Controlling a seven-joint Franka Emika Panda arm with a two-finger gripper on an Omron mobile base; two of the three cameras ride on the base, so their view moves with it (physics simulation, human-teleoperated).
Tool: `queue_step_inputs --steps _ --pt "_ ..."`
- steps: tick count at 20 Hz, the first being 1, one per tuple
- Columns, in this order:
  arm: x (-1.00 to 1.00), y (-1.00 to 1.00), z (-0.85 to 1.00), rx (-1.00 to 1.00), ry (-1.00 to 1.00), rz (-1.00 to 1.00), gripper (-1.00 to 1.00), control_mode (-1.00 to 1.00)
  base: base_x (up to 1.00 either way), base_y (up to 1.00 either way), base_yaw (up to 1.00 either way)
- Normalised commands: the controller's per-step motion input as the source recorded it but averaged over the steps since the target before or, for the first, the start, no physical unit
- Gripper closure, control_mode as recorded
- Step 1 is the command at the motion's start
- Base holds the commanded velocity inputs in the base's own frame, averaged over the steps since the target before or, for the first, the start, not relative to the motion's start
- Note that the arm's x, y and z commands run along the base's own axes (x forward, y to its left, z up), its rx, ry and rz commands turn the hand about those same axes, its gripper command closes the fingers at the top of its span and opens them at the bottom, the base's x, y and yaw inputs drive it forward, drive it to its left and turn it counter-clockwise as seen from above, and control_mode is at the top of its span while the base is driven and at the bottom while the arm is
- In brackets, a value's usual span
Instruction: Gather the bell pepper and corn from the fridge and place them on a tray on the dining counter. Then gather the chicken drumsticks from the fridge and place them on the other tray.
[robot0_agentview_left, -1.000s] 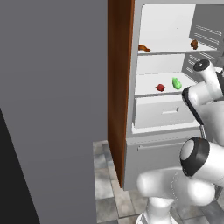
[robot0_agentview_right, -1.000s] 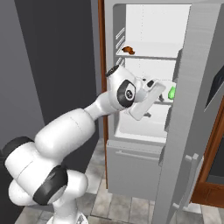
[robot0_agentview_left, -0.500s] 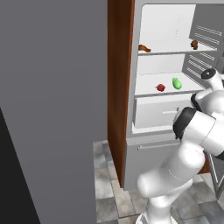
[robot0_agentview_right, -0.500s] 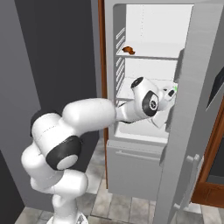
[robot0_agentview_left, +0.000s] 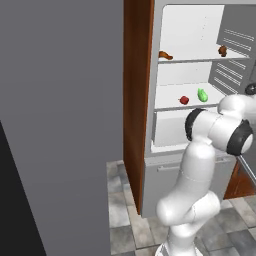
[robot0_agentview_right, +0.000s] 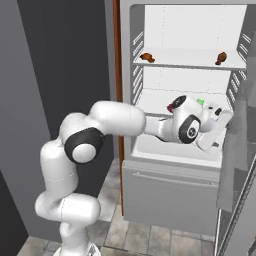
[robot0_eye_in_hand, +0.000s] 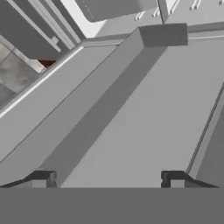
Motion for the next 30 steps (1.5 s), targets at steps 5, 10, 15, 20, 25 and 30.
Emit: queue_step_inputs --steps 5,10,15,20,25,30 --pt "-0.98 0.04 0.41 0.0 -0.43 0.05 -1.0 -1.0 0.0 0.0 0.0" --pt "-1.0 0.27 0.99 0.0 -0.61 0.03 -1.0 -1.0 0.0 0.0 0.0" --pt "-1.0 0.73 0.81 0.0 -0.58 0.0 -1.0 -1.0 0.0 0.0 0.0" --pt "-0.94 0.9 0.77 0.09 -0.4 0.0 -1.0 -1.0 0.0 0.0 0.0" --pt "-0.83 0.86 0.71 0.19 -0.12 -0.02 -1.0 -1.0 0.0 0.0 0.0" --pt "-0.29 0.74 0.3 0.27 0.15 0.02 -1.0 -1.0 0.0 0.0 0.0"
